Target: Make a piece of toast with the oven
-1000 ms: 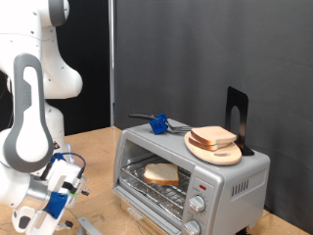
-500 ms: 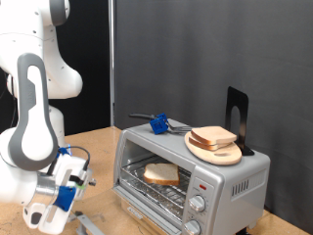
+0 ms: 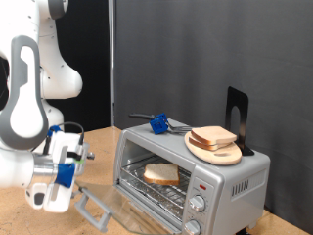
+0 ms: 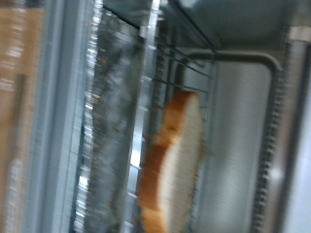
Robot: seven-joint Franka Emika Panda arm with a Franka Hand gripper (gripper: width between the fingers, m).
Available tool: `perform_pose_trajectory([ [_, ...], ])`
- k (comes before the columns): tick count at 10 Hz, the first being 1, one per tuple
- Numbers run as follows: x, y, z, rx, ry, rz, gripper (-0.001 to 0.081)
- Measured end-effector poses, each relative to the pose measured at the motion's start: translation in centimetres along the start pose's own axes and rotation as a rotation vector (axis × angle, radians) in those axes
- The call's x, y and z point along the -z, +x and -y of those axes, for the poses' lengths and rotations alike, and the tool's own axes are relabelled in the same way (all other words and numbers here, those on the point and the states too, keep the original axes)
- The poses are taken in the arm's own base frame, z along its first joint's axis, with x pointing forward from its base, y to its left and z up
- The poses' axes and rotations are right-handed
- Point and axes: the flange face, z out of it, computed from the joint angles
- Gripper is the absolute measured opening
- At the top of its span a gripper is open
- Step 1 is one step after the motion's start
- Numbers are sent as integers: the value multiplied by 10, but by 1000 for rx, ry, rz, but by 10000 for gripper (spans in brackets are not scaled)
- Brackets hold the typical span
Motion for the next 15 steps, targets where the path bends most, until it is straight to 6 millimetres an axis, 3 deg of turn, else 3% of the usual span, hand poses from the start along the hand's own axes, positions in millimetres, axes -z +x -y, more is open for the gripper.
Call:
perform_pose_trajectory([
  [4, 6, -24, 49, 17, 77, -4, 682],
  [9, -17, -58, 110, 76, 97, 22, 682],
  [12, -29, -79, 117, 57, 58, 40, 682],
  [15, -13, -82, 101, 10, 19, -15, 682],
])
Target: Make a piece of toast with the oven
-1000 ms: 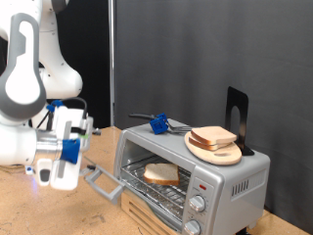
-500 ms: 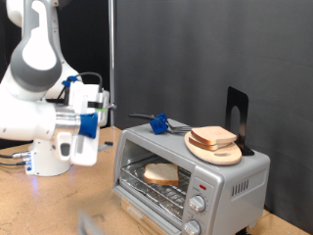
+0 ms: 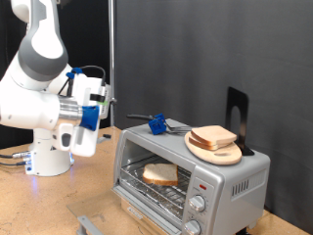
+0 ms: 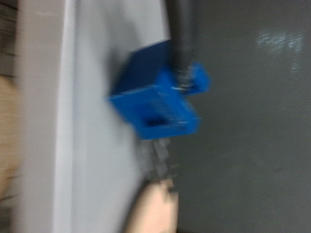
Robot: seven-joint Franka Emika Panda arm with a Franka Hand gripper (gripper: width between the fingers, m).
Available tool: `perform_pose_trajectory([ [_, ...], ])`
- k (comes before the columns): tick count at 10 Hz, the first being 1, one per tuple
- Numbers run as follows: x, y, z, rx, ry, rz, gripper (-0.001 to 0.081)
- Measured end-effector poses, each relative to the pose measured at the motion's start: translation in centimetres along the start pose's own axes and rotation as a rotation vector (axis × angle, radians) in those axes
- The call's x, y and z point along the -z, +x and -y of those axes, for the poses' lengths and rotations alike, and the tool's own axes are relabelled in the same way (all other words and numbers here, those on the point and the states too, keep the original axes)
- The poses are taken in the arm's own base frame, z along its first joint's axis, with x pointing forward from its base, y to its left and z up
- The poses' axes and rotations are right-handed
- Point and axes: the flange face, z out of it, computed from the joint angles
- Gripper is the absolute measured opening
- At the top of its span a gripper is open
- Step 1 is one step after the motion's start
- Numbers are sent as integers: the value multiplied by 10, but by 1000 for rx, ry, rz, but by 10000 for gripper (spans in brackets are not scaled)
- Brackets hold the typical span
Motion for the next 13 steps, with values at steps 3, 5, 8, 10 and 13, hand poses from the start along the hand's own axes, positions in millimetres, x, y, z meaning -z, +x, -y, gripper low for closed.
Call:
perform_pose_trajectory([
  [3, 31, 14, -28, -46, -55, -114, 682],
  [5, 47, 25, -47, -66, -76, -150, 682],
  [8, 61, 50, -79, -82, -149, -237, 682],
  [10, 57, 70, -100, -87, -197, -290, 682],
  [13, 34, 95, -129, -95, -255, -291, 682],
])
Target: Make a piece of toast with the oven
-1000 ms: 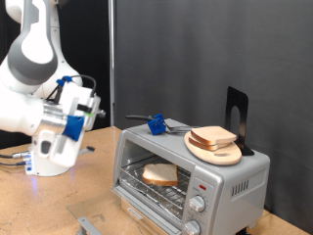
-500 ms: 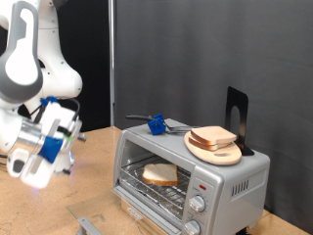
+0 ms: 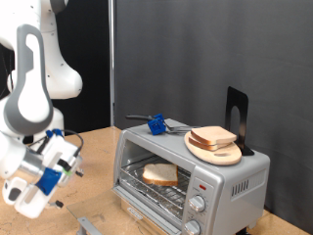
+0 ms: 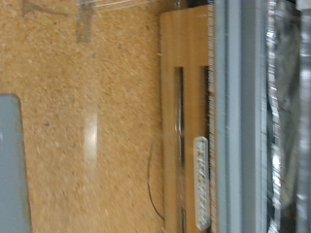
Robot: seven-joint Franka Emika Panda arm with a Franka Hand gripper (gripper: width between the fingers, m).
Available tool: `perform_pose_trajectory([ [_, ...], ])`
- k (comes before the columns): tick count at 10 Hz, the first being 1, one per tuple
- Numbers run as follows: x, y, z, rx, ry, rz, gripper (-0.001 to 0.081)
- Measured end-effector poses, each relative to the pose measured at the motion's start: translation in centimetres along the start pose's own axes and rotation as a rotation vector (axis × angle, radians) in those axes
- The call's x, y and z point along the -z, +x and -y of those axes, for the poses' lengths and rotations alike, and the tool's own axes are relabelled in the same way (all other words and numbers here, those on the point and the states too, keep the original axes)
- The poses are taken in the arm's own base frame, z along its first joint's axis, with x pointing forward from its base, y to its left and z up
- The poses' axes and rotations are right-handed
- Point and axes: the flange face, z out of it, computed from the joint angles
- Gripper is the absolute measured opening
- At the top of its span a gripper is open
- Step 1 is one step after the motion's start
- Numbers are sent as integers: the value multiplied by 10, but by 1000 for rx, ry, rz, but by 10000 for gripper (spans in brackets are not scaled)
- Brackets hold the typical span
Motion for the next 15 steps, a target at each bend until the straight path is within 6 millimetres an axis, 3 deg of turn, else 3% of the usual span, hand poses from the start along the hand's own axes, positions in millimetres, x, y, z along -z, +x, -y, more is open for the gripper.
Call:
perform_pose_trajectory([
  [3, -44, 9, -21, 12, -38, 29, 682],
  [6, -73, 11, -31, 27, -28, 42, 682],
  [10, -69, -3, -28, 68, 12, 175, 682],
  [15, -34, -31, -6, 119, 103, 295, 682],
])
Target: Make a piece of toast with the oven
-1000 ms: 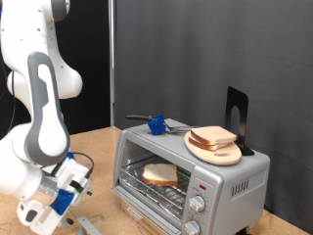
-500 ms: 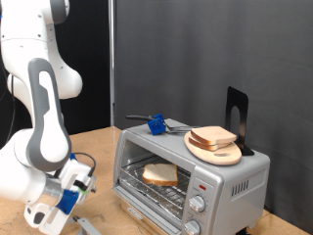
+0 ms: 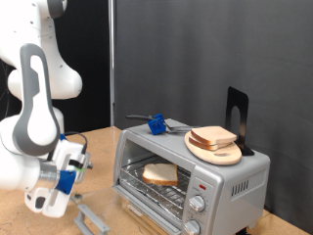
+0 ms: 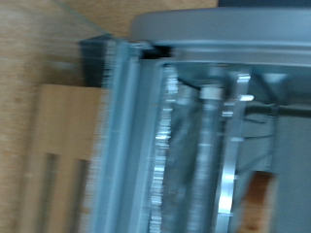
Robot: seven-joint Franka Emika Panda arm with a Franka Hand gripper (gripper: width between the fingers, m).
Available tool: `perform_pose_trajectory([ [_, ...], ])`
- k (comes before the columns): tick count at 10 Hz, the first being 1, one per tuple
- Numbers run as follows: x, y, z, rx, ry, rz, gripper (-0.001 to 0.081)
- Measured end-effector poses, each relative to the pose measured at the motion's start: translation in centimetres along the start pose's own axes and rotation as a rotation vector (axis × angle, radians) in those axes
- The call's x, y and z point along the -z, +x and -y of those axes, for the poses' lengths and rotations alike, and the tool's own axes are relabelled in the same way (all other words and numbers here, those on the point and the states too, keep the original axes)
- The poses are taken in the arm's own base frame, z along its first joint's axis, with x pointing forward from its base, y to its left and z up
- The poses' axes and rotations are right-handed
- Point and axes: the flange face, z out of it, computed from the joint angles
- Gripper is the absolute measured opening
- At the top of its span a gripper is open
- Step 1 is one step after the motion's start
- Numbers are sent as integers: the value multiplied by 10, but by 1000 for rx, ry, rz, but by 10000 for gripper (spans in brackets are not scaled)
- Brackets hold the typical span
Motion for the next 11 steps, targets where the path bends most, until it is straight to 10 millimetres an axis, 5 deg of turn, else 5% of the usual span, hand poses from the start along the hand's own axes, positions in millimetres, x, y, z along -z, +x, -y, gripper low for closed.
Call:
perform_pose_trajectory([
  [11, -14, -51, 94, 54, 111, 46, 682],
])
